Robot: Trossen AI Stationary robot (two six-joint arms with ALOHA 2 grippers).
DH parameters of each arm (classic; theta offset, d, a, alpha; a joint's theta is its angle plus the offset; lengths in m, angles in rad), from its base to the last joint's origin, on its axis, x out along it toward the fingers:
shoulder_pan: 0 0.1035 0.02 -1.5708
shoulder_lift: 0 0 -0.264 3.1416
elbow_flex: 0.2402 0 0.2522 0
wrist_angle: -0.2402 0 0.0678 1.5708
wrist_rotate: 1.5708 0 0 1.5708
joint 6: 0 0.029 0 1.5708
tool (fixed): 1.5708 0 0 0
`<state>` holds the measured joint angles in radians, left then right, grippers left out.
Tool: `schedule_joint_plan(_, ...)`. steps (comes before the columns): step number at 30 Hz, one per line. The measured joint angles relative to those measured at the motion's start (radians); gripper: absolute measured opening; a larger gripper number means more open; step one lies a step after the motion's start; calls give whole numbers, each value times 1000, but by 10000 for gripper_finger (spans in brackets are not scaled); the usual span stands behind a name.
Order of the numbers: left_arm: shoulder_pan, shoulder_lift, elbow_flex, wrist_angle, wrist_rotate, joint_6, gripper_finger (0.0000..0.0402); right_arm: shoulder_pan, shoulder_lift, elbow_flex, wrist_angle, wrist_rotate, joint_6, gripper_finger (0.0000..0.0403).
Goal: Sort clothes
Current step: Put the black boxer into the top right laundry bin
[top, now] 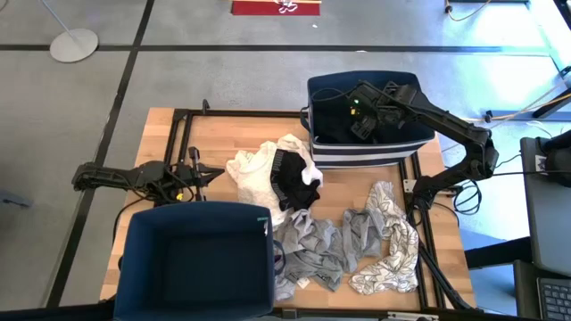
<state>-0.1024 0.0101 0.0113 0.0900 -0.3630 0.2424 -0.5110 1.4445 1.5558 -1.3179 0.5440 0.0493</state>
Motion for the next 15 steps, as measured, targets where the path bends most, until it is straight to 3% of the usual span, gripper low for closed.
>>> schedule_joint_plan(6, 0, 0, 0, 6, 0, 0, 3, 1, 0, 0, 4, -27, 33, 275)
schedule_joint_plan(15, 0, 0, 0, 3, 0, 12, 3, 79, -3, 98, -19, -76, 87, 265)
